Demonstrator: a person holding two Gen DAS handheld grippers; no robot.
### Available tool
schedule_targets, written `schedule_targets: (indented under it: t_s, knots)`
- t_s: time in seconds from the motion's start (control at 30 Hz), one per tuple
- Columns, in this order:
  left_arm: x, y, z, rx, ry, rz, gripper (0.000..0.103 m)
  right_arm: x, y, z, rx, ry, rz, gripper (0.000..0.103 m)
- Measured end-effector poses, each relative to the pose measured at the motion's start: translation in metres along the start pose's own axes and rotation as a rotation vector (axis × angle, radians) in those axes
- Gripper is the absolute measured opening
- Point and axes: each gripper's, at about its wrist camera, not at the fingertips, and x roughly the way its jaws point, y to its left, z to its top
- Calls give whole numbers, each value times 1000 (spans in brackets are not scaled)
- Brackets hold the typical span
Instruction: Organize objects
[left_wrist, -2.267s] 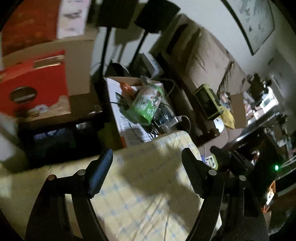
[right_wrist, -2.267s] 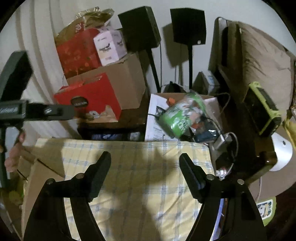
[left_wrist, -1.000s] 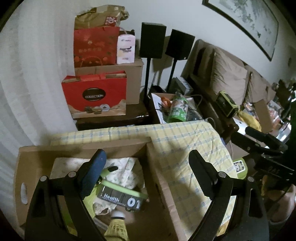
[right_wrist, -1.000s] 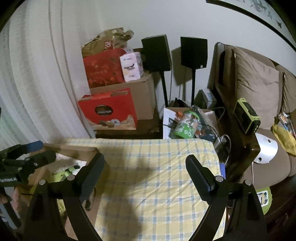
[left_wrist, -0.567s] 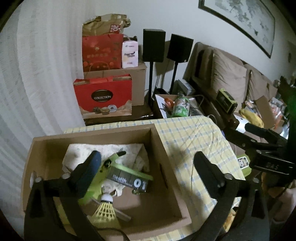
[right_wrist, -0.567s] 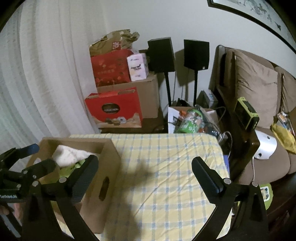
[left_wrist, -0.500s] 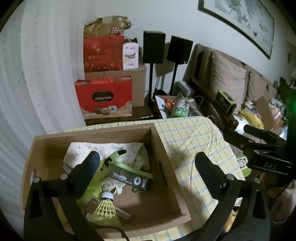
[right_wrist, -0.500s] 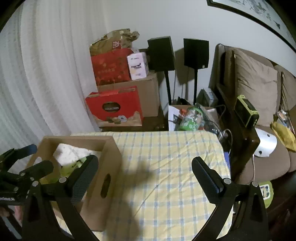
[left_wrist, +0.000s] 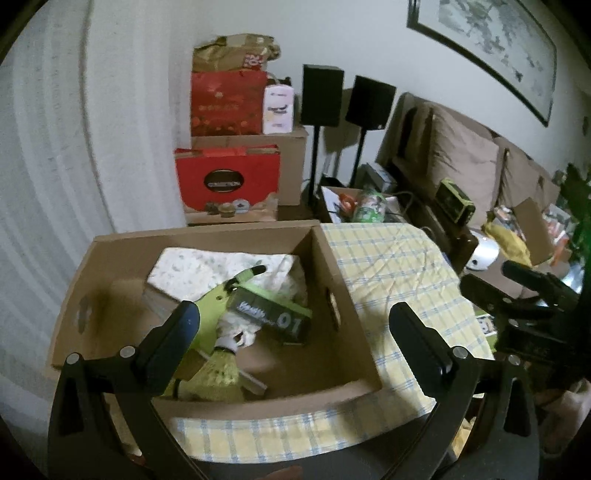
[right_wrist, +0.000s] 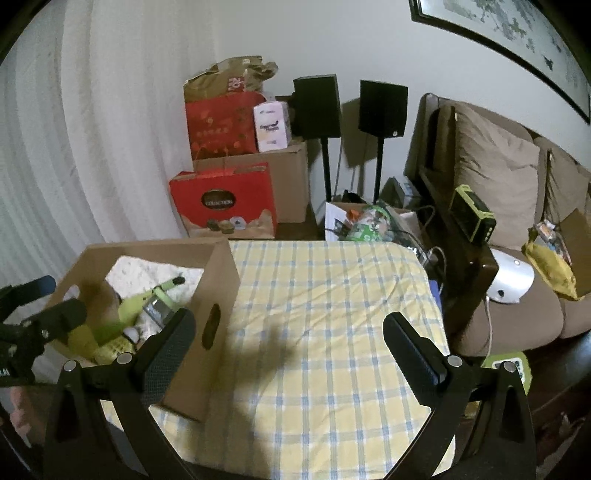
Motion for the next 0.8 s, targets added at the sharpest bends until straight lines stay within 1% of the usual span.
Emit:
schedule_targets:
  t_s: [0.13,0.27,0.43,0.8]
  knots:
    - [-7,6,-12,-30,6,1,103,-10,5,-10,-5,-5,-4,102]
    - [-10,8,-21,-26,11,32,103,-16,10,-18,-9,-2,-5,102]
    - [-13,8,-31,-31,25,32,103,-20,13,-28,-10,3,-10,102]
    - [-20,6,-47,-31,31,83,103,-39,21,-43,-8,-17,-32,102]
